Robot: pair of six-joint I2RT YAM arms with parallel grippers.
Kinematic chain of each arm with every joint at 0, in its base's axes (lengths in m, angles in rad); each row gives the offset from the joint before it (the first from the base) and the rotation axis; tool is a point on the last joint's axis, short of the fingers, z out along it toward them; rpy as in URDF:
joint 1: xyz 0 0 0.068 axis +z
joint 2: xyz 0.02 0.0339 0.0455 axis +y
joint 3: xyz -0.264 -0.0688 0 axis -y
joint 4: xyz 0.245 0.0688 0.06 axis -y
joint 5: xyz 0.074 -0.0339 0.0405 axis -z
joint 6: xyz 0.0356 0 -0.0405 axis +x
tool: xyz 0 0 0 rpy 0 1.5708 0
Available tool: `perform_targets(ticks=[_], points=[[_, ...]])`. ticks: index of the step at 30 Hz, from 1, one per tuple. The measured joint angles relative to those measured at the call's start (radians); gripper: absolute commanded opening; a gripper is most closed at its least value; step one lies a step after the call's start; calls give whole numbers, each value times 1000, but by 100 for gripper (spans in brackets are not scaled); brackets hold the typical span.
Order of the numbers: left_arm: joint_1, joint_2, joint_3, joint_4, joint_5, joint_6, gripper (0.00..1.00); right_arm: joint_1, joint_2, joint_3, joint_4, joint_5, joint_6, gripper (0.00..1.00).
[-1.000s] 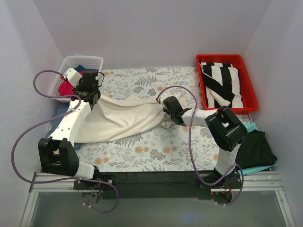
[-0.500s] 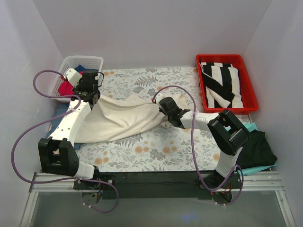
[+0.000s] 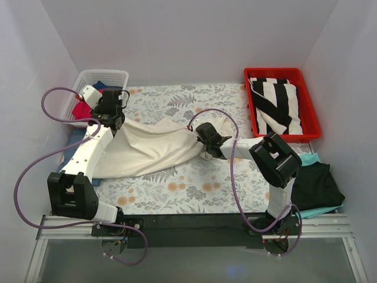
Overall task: Fold and stack the t-shirts
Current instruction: Flatten the tshirt out
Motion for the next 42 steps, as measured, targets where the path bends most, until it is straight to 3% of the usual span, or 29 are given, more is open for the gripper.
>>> perform_targets(ticks=[9,12,13,14,24,28,35,42], points=[[0,0,-3,0,5,0,0,-11,6,3,8,0,1,33],[0,0,-8,0,5,0,0,-20,16,14,11,0,-2,18],[0,0,-8,0,6,0,0,-22,19,18,12,2,-2,7],[0,0,-8,0,6,0,0,-24,21,19,12,3,-5,1],[0,0,-8,0,9,4,0,-29,-16,16,0,48,4,1],[1,-10,1,-14,31,18,0,-34,-187,-9,-87,60,53,1],[1,-95,101,-69,87,57,0,-40,-621,8,-296,60,198,1],[1,-211,283,-124,149,116,0,-40,-808,201,-534,62,273,1]])
